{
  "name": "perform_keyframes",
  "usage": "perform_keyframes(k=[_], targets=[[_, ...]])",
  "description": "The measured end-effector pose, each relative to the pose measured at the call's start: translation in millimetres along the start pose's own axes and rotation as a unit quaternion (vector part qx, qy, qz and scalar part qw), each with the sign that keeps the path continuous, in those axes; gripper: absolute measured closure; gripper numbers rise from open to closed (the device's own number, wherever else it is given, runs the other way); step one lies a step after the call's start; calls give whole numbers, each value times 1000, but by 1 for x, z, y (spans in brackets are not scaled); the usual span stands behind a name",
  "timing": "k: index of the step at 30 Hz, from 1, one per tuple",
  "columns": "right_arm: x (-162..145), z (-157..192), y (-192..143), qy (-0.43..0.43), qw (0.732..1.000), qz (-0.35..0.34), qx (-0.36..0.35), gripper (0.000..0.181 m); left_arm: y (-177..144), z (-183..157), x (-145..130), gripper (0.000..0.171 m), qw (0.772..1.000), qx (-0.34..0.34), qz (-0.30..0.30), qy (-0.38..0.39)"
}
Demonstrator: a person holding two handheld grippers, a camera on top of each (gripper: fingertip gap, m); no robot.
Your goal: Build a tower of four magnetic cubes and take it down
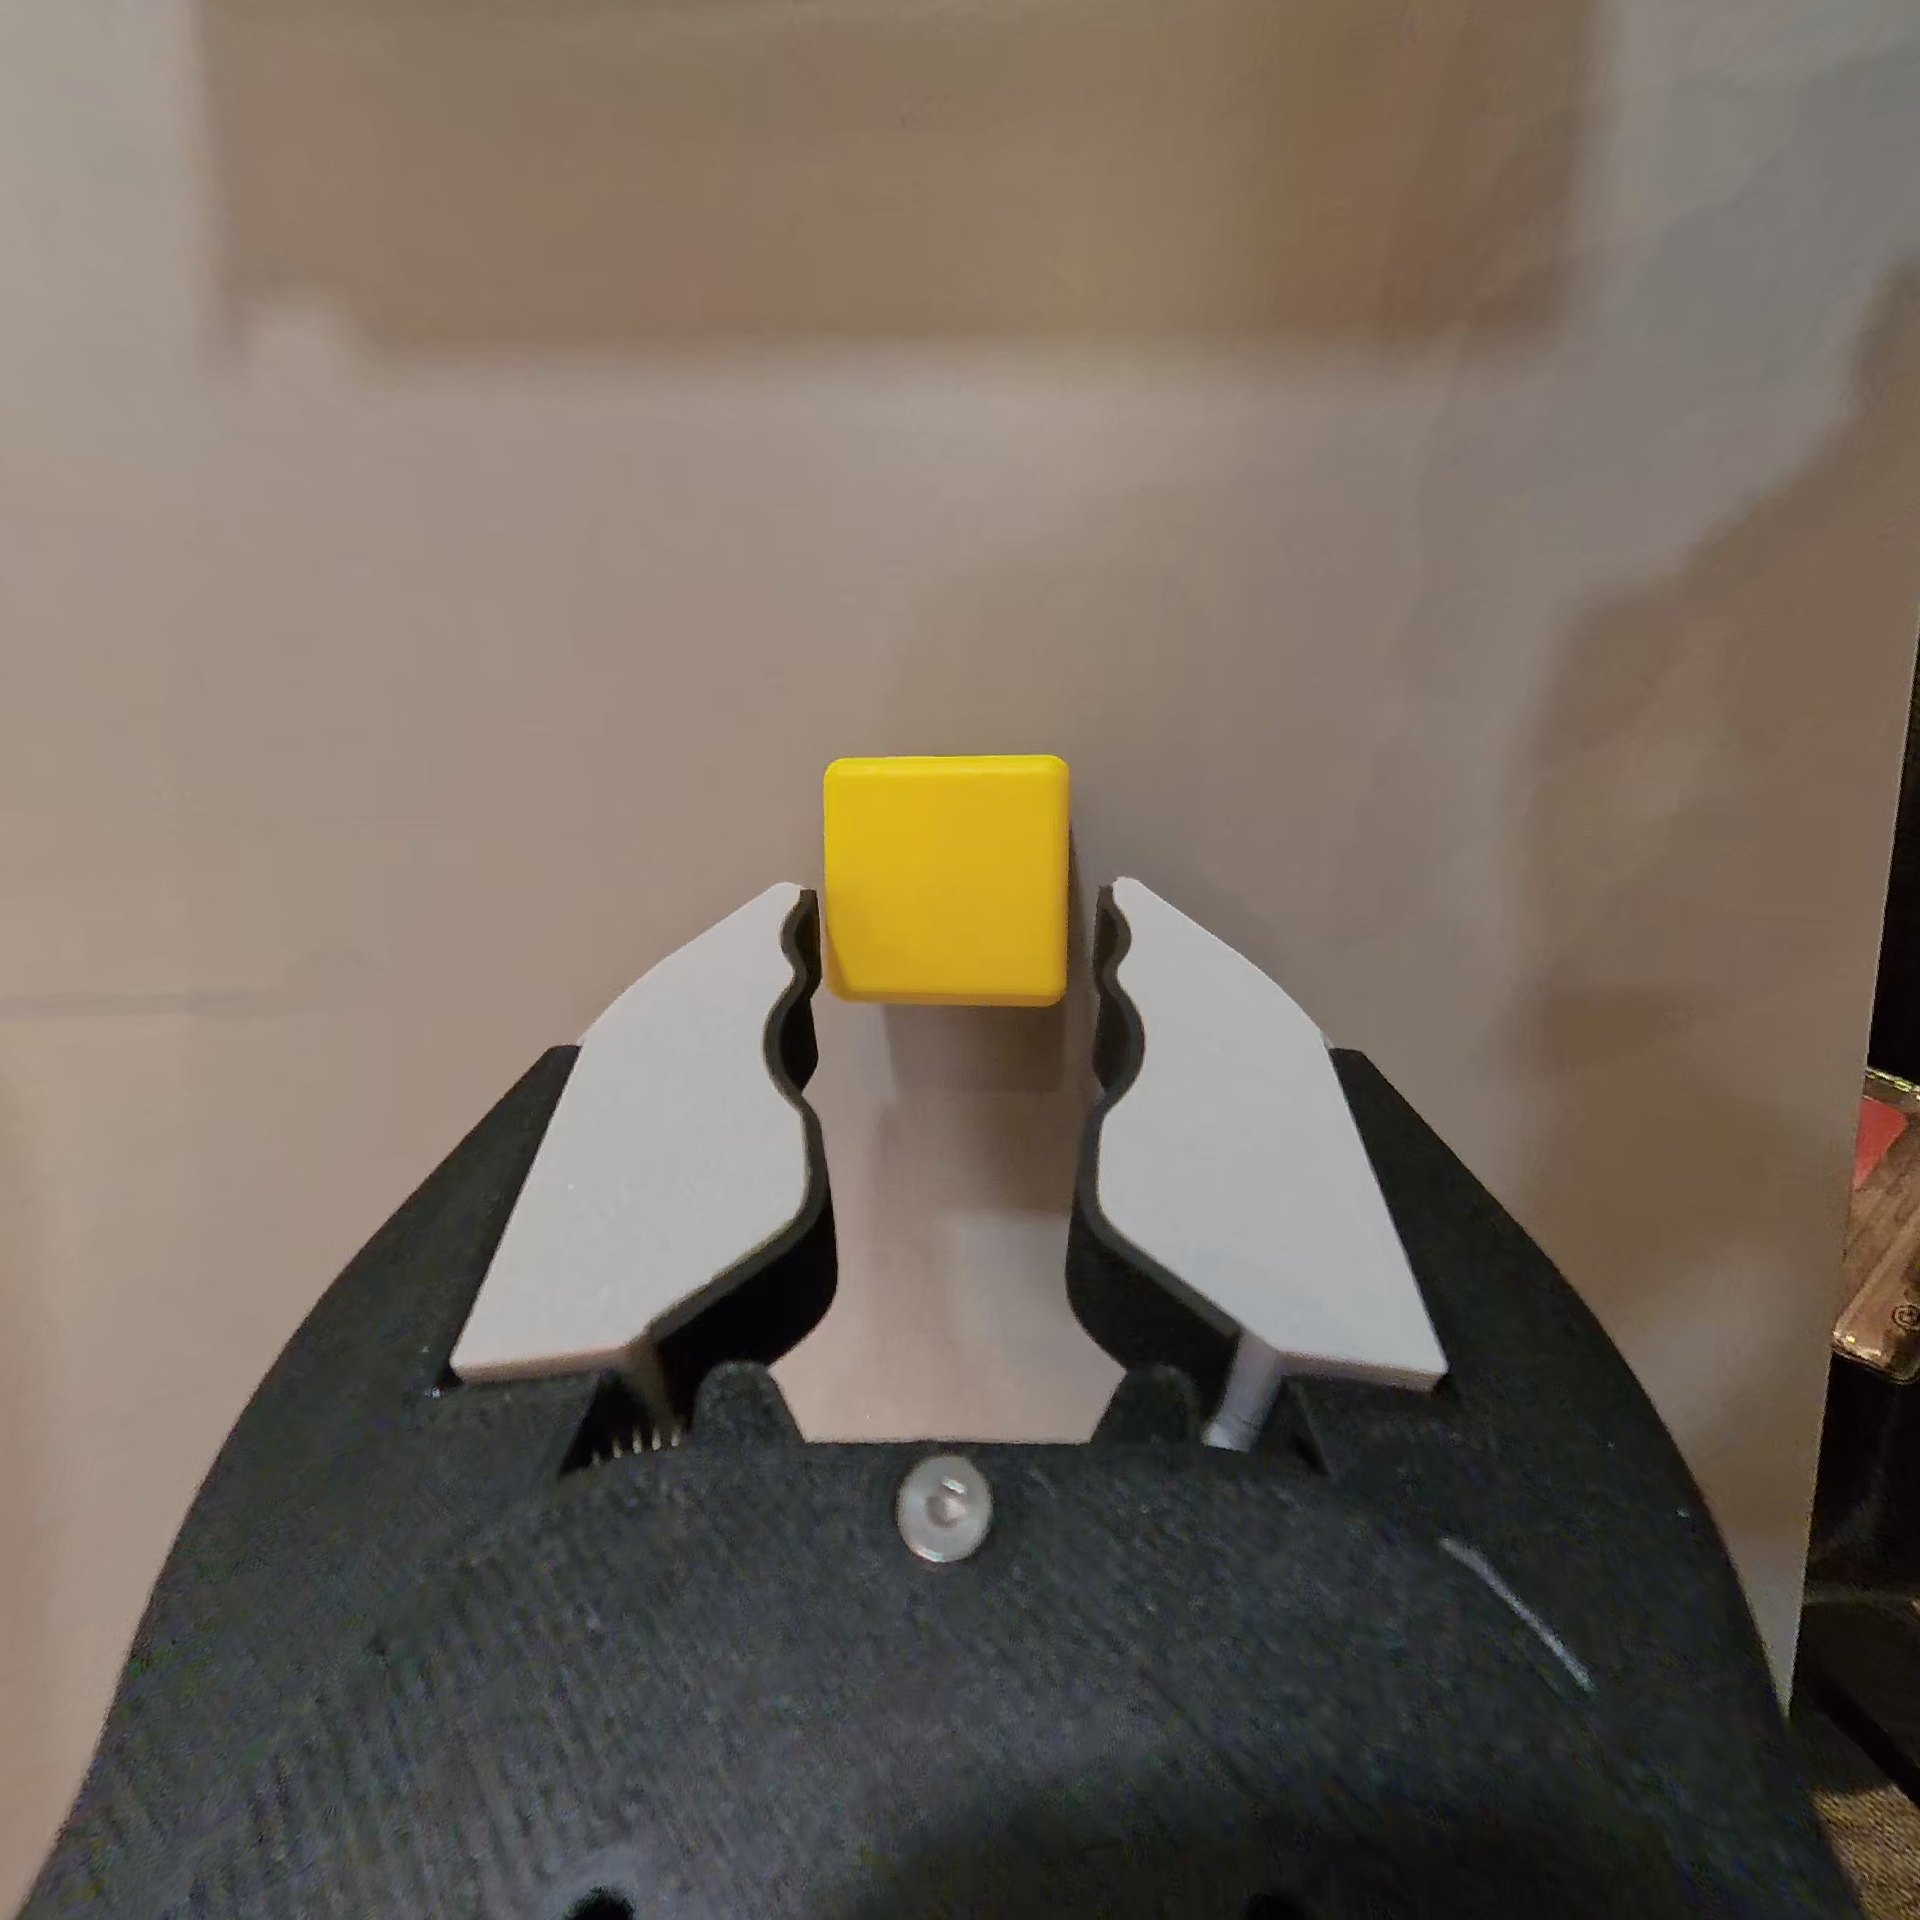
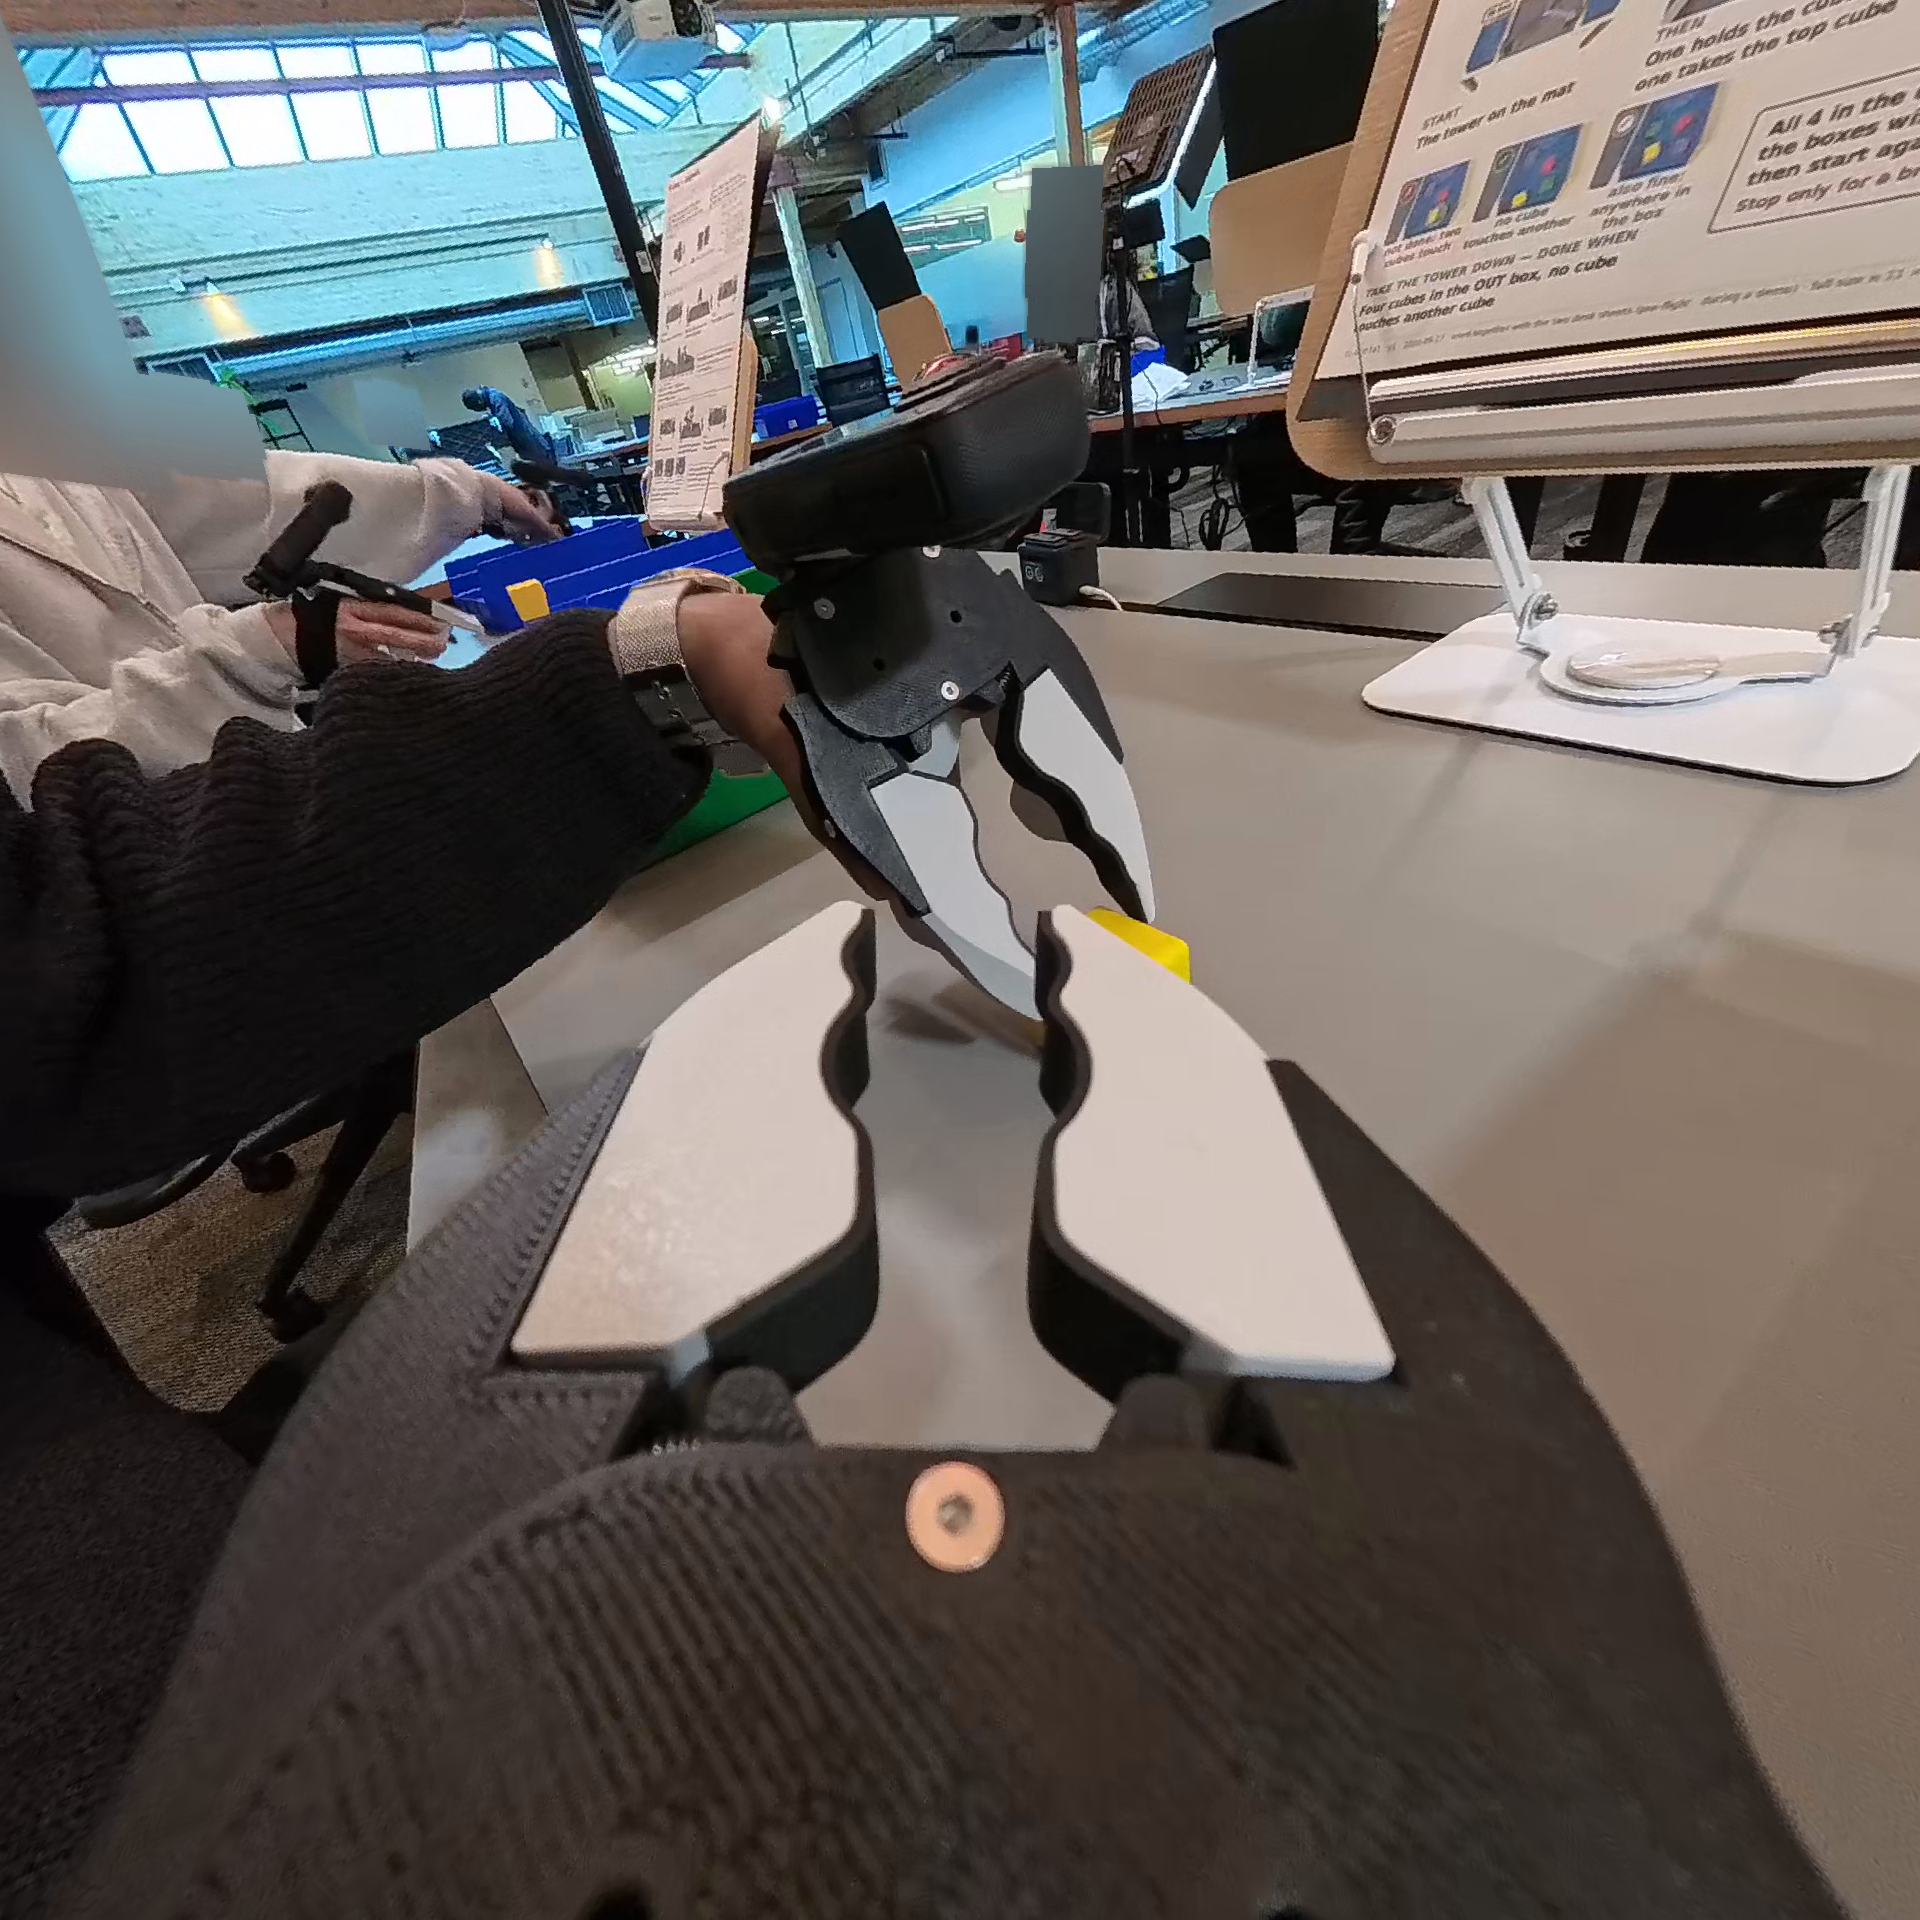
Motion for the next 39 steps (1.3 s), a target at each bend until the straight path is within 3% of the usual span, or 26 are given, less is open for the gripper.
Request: perform_keyframes(k=[9, 14, 19, 22, 25, 29, 32, 35, 39], targets=[[-1, -1, 0, 3, 1000, 3, -3, 152, -16, -2, 5, 118, 998, -19, -47, -27], [-2, -2, 1, 3, 1000, 7, -5, 152, -43, 9, -2, 114, 997, 36, -57, -35], [-3, -4, 2, 1, 1000, 11, -12, 152, -102, 28, -2, 113, 980, 132, -141, -47], [-2, -6, 2, 4, 1000, 10, -15, 152, -170, 45, -14, 114, 939, 253, -216, -85], [-1, -7, 2, 8, 1000, 9, -16, 152, -249, 48, -69, 117, 869, 386, -235, -200], [-1, -6, 3, 16, 1000, 12, -10, 152, -301, 16, -185, 119, 778, 469, -148, -391], [0, -5, 6, 20, 1000, 12, -5, 152, -289, -11, -253, 120, 746, 416, -119, -507], [0, 0, 13, 28, 999, 16, 9, 152, -263, -16, -290, 118, 728, 364, -150, -560], [-2, 11, 25, 30, 999, 25, 34, 152, -223, -6, -336, 110, 685, 351, -155, -620]])
Point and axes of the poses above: each gripper's, where its closed fingertips meet, y out along the fingers, x out of its top, z = x × y across the jaws, the point moved 2 cm from there along -y, back along the fingers, and after that the axes turned 14 degrees about -x, right-handed, at the moved point
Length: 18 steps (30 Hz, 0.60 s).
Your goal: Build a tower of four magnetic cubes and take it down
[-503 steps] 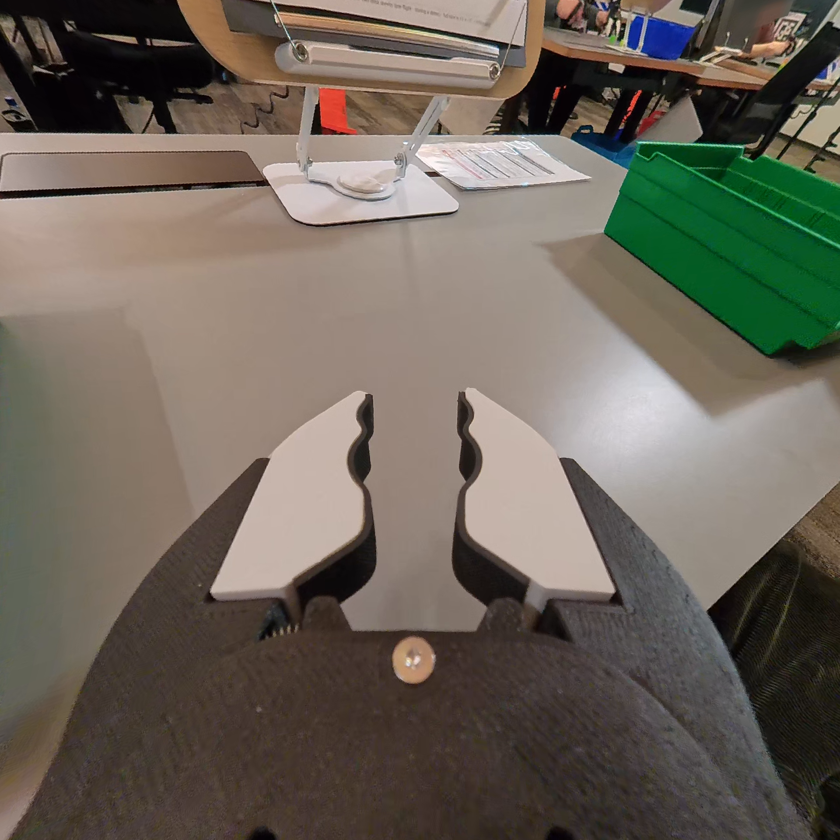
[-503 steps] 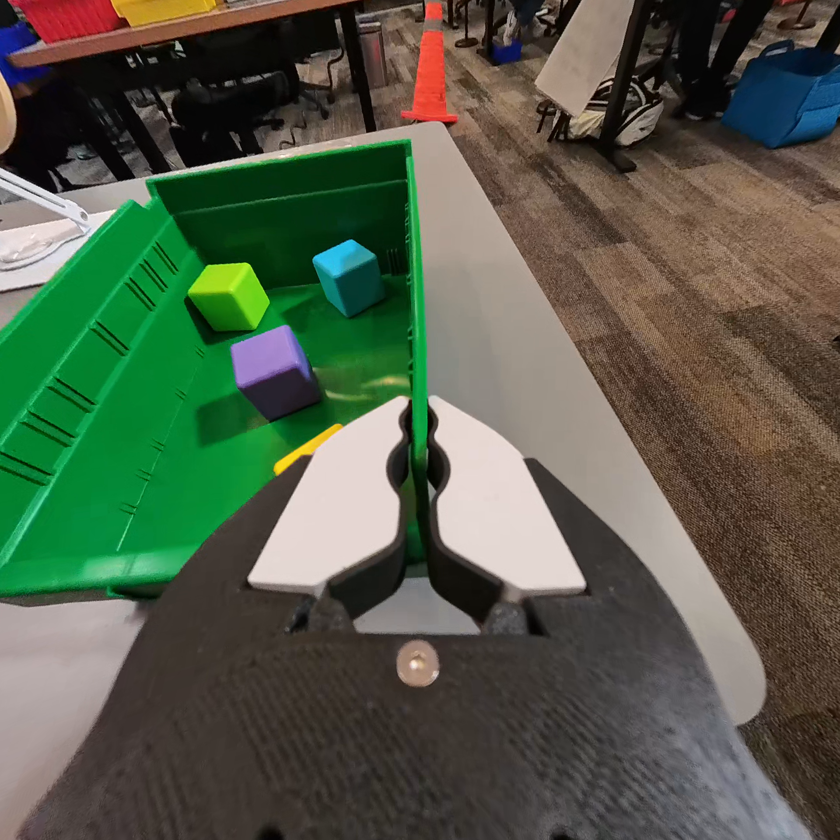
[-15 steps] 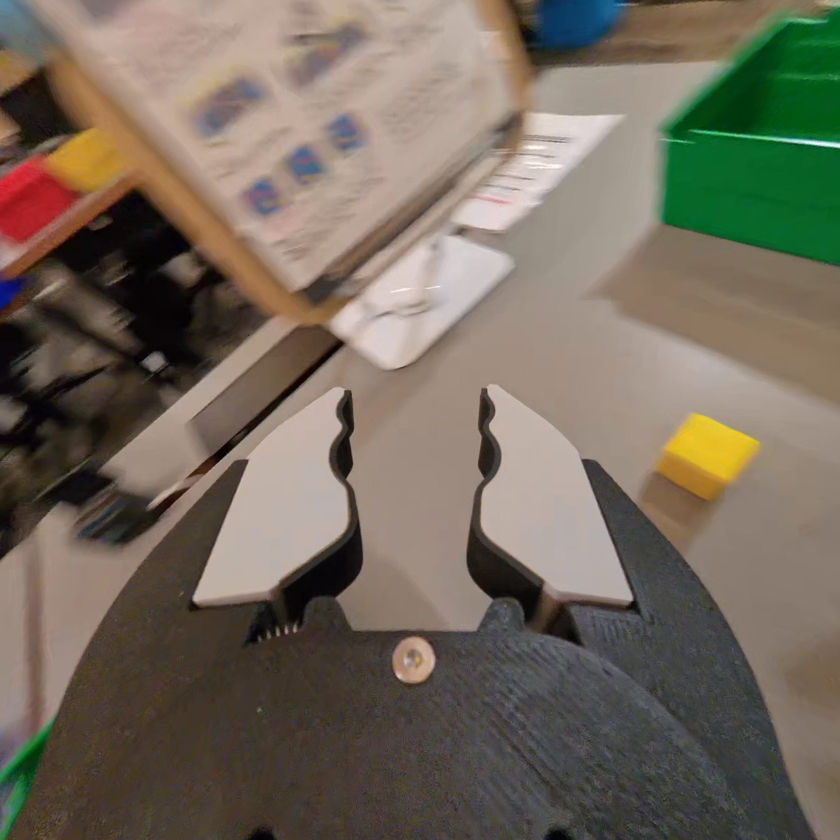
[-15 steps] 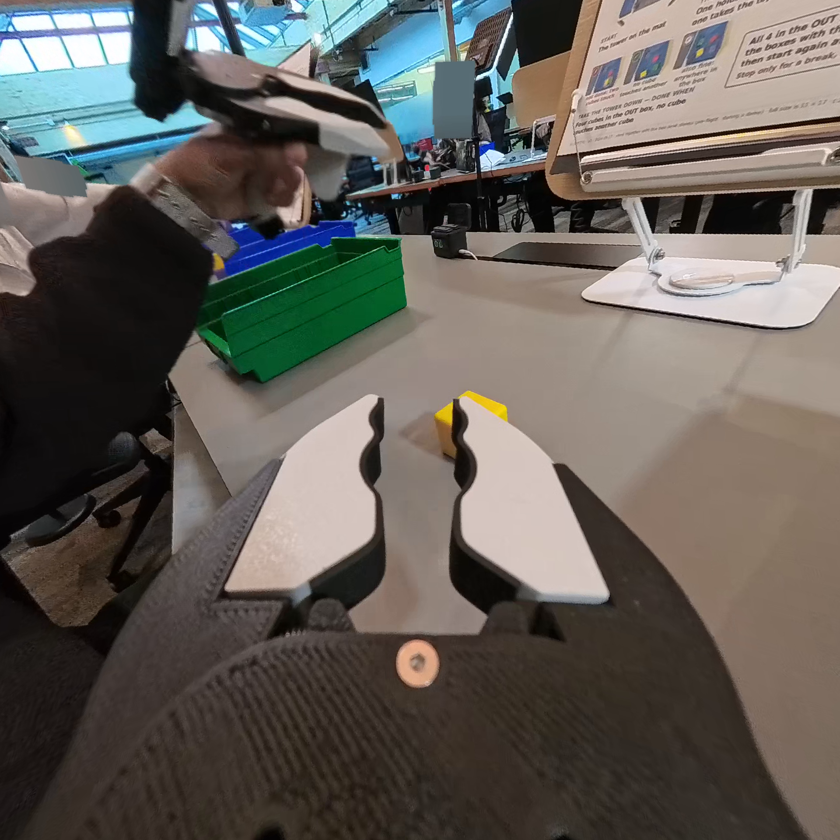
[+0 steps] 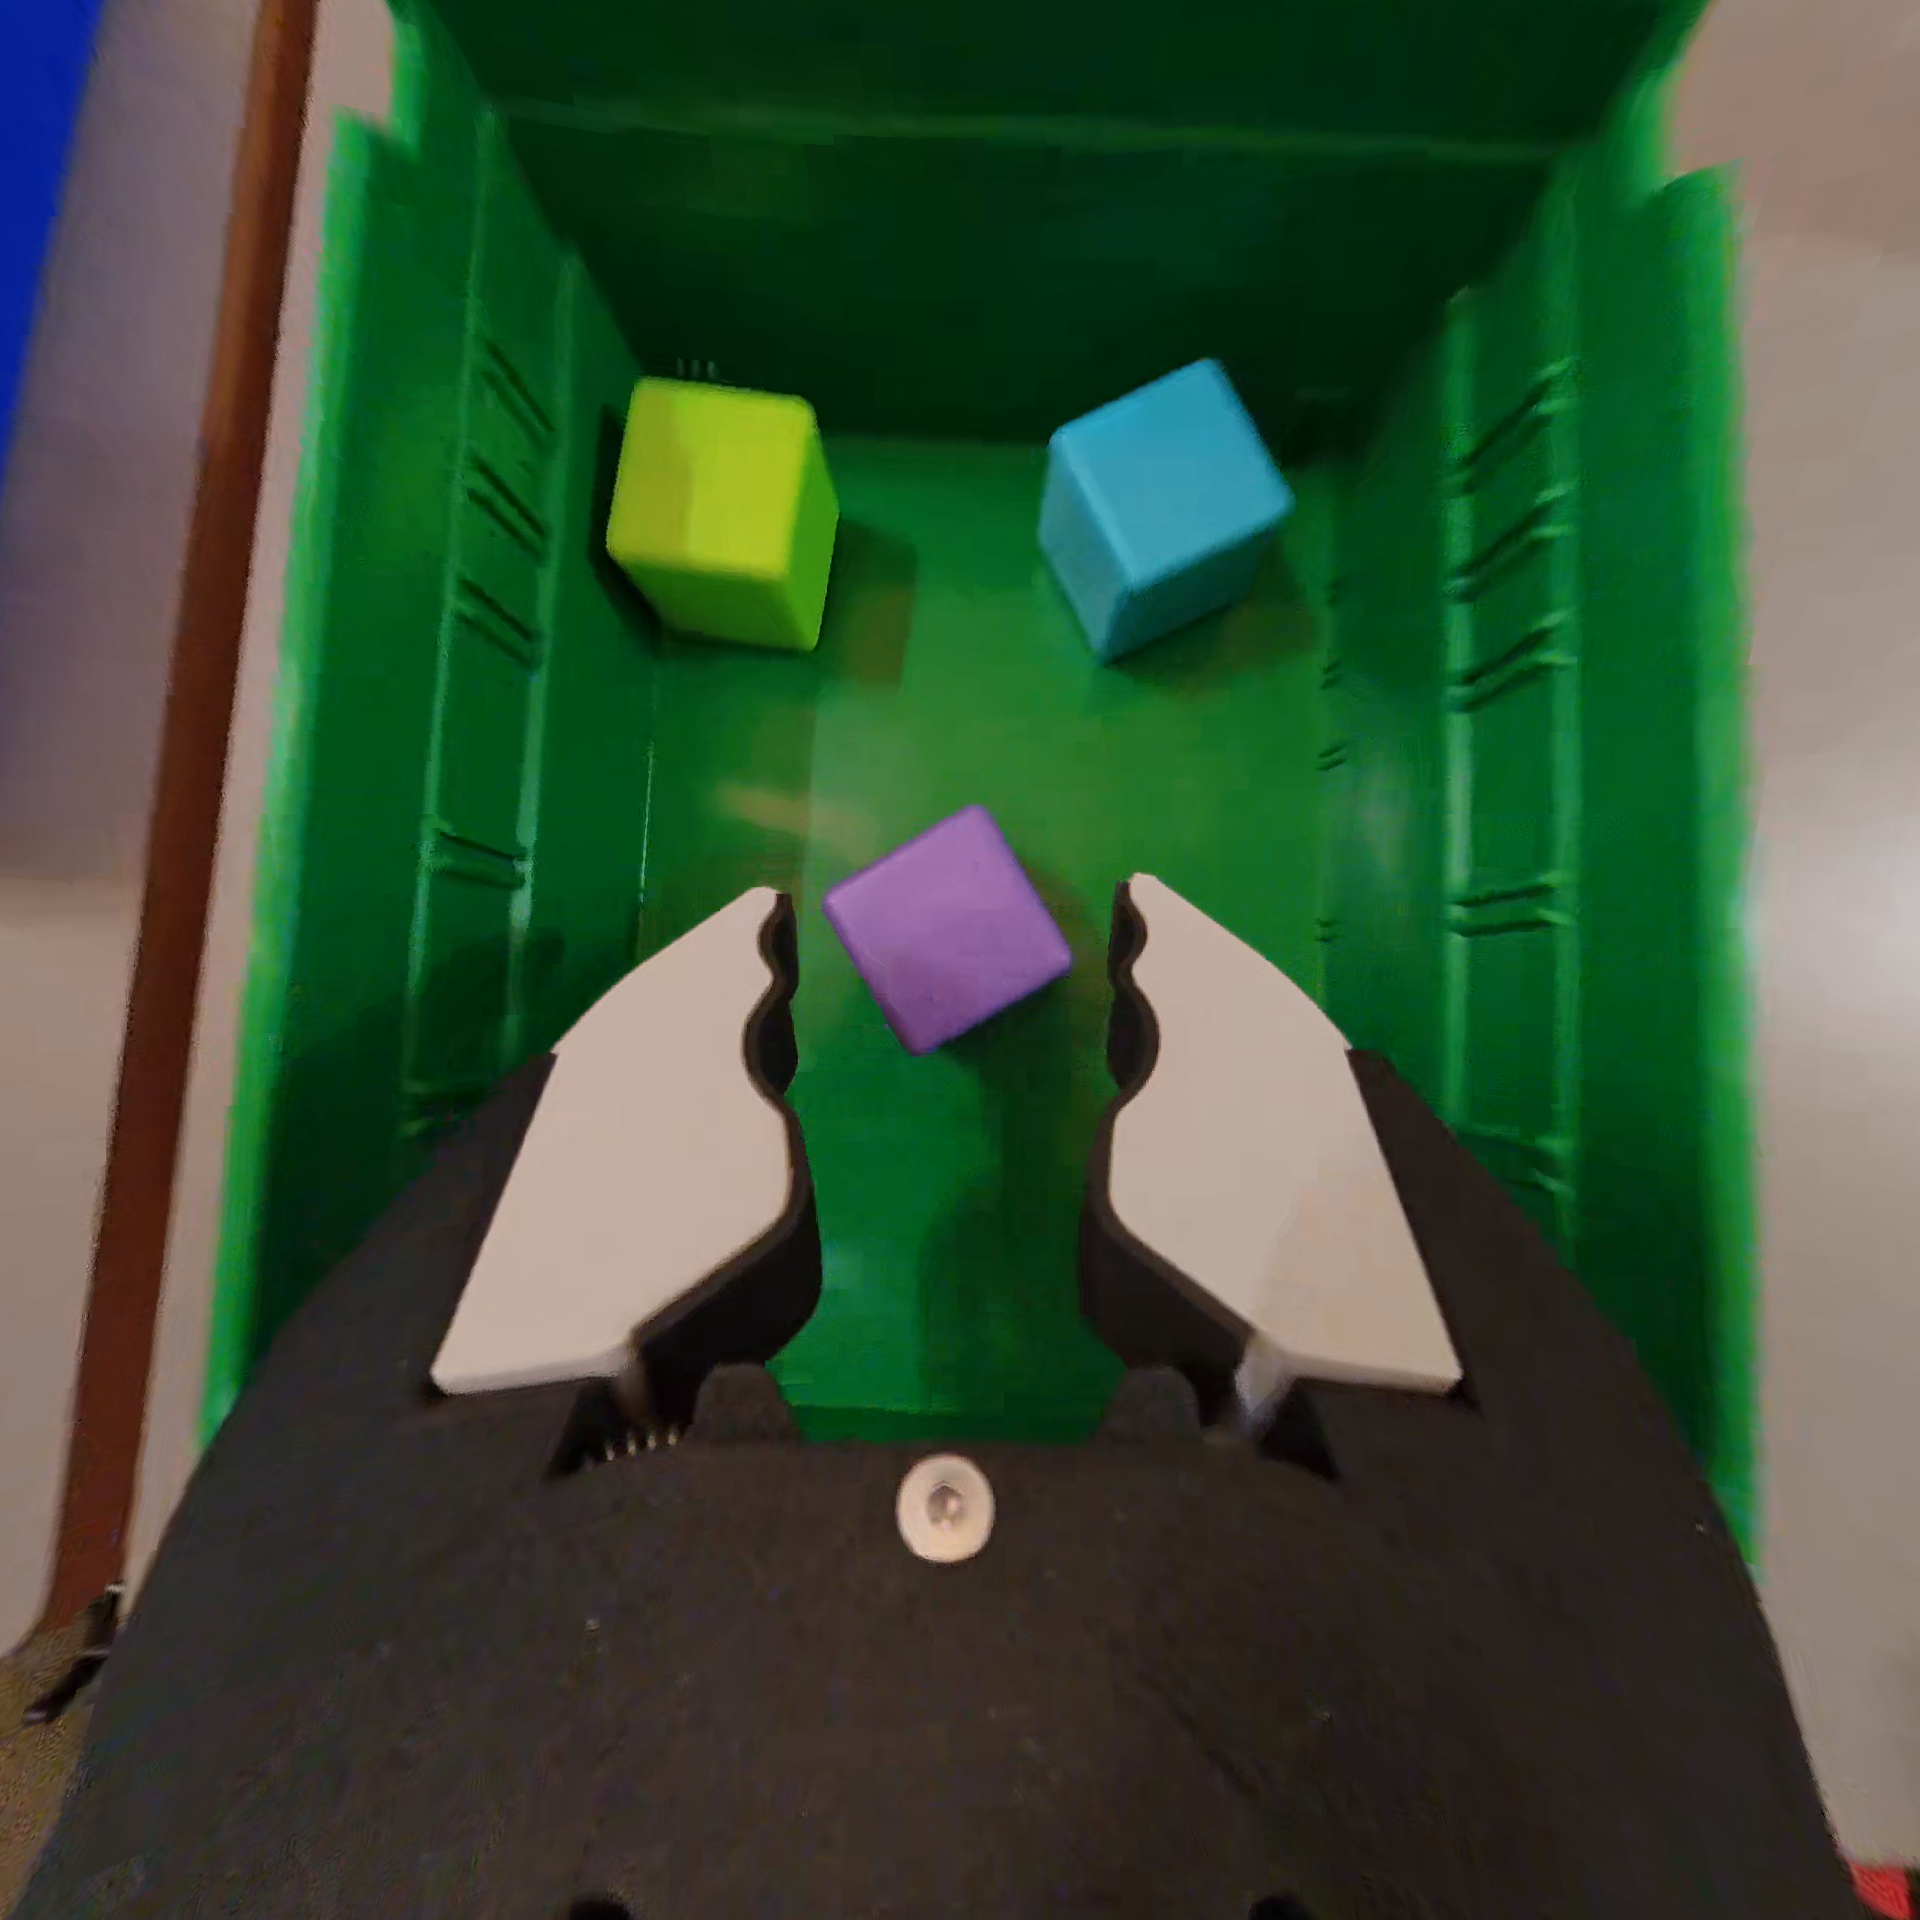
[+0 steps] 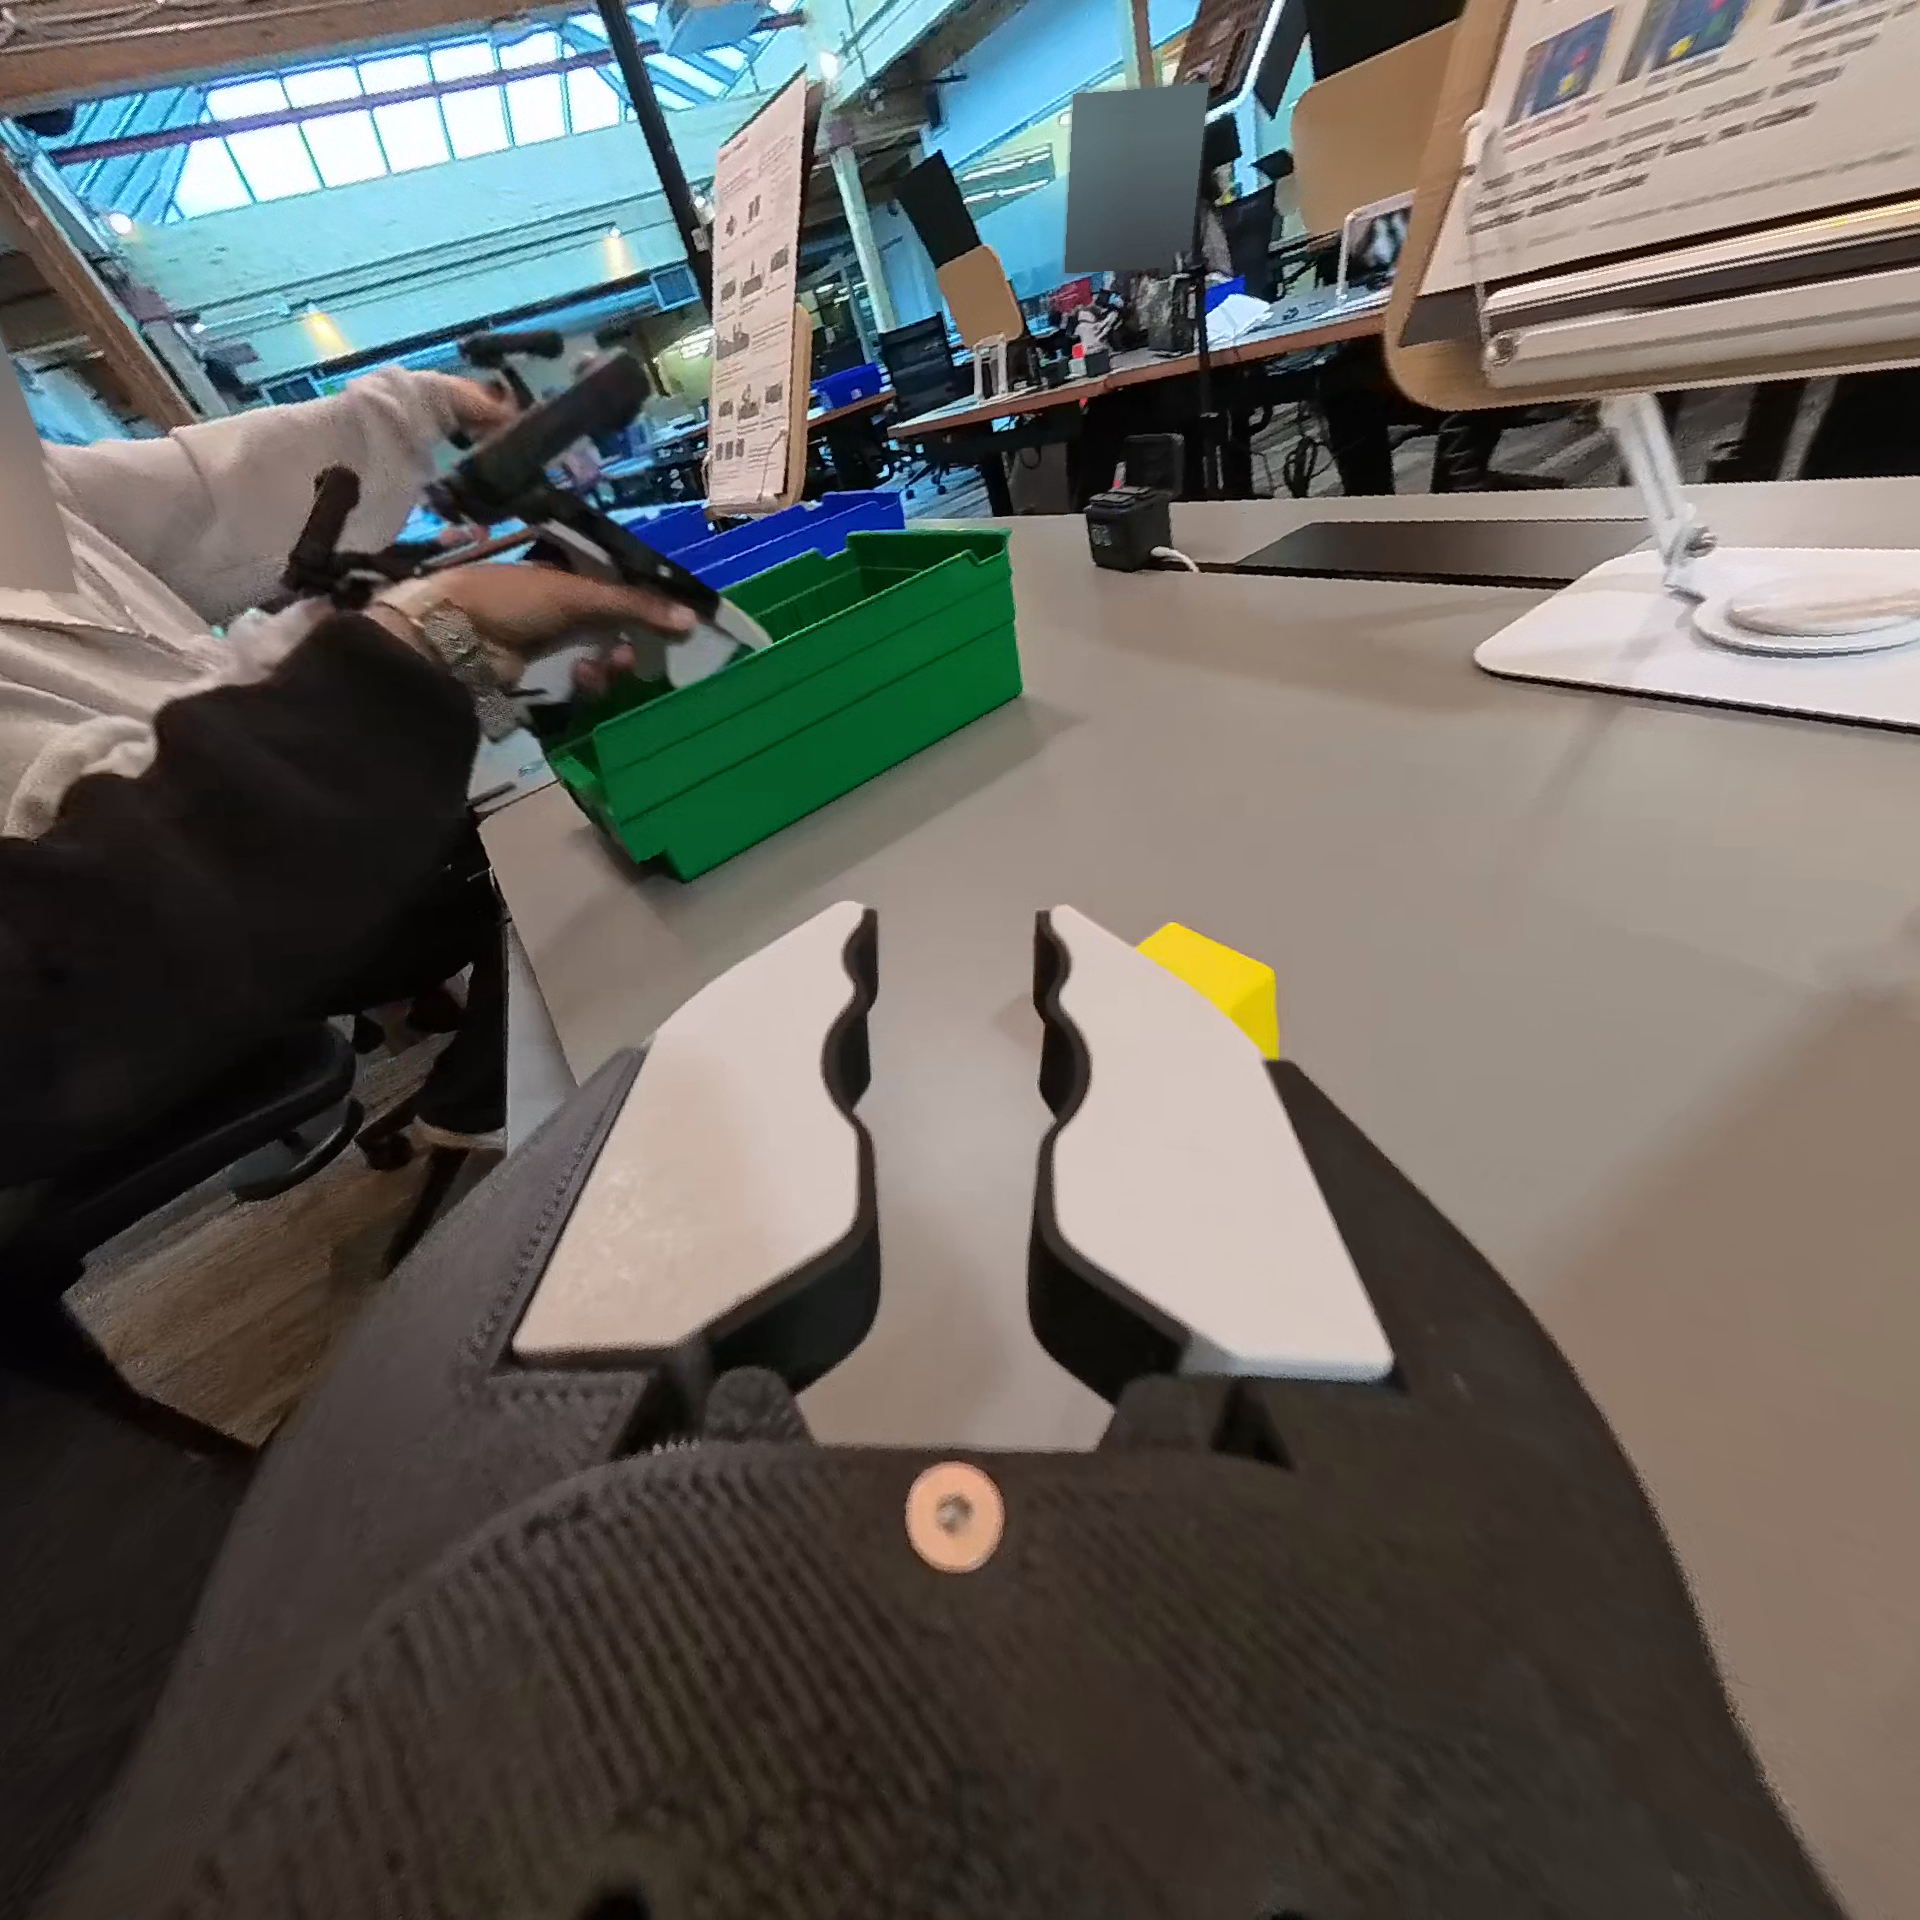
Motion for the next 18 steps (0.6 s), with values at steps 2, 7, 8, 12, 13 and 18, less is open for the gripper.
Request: perform_keyframes(k=[2, 7, 8, 12, 13, 18], targets=[[-2, 6, 5, -10, 1000, 6, 9, 152, 19, 10, -11, 105, 1000, 21, 8, -19], [-9, 15, 10, -59, 998, 15, 12, 152, 42, 9, -27, 102, 997, 51, 57, -7], [-9, 15, 9, -68, 998, 15, 11, 153, 43, 10, -29, 104, 996, 58, 67, -3], [-11, 15, 7, -80, 997, 14, 7, 153, 49, 8, -38, 107, 992, 55, 109, 3], [-11, 14, 6, -79, 997, 14, 6, 153, 50, 8, -39, 108, 992, 53, 113, 1], [-5, 6, -1, -54, 998, 3, -7, 153, 51, 9, -38, 111, 993, 36, 115, -1]])
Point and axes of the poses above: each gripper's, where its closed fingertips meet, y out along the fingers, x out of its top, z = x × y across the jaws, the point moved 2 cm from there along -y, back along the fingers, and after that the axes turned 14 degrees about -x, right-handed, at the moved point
